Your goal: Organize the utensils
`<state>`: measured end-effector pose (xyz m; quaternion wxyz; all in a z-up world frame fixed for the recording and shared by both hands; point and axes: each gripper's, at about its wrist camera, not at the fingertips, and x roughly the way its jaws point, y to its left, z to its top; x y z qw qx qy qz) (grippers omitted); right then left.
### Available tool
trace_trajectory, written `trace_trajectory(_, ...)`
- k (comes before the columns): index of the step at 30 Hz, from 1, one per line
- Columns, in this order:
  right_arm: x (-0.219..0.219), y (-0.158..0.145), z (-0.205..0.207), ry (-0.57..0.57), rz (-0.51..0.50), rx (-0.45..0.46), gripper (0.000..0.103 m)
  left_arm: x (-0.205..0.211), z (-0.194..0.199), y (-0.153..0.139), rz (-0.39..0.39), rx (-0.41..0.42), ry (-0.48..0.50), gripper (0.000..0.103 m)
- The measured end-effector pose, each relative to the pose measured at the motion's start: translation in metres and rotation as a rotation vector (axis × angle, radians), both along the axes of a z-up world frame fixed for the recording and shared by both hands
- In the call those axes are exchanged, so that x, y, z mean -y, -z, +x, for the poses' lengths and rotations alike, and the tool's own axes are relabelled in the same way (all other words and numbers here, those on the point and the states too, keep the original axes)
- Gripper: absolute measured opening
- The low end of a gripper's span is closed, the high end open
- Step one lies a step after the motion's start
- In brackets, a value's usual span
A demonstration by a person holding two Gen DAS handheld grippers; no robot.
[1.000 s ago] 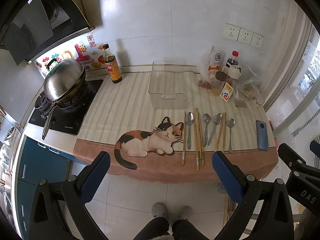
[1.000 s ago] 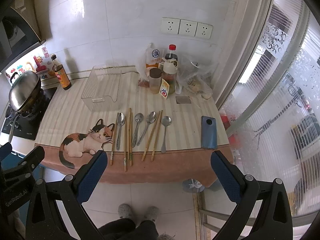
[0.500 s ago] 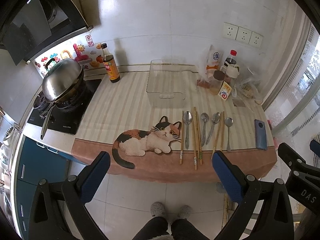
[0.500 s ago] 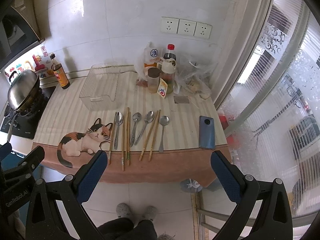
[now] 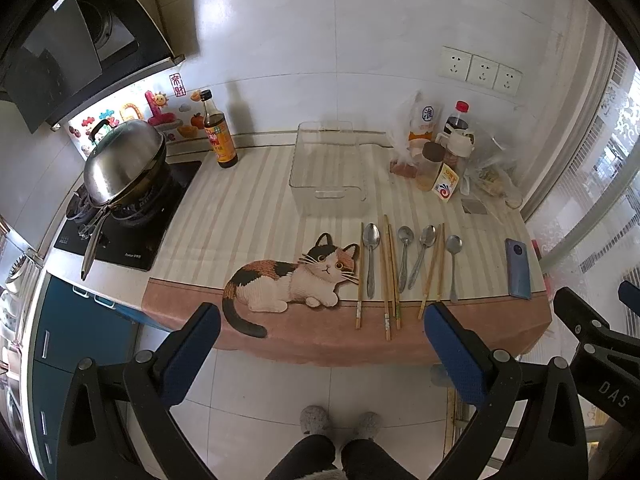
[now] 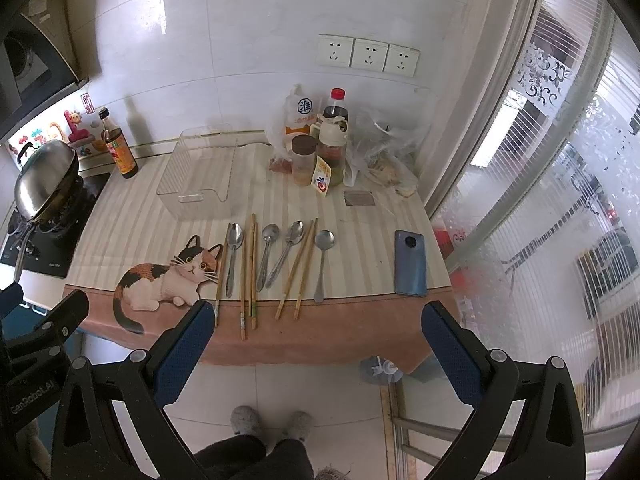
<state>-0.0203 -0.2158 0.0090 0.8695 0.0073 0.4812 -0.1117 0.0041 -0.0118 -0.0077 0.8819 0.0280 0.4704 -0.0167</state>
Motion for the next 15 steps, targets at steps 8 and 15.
trace_trajectory(8, 0.0002, -0.0002, 0.0001, -0.002, -0.001, -0.001, 0.103, -0.0016, 0.0055, -0.0014, -0.002, -0.004, -0.002, 0.103)
trace_trajectory(15, 0.0001, 0.0000, -0.0010, -0.001, 0.002, 0.001, 0.103, -0.0024, 0.0053, -0.0013, -0.002, -0.003, 0.000, 0.103)
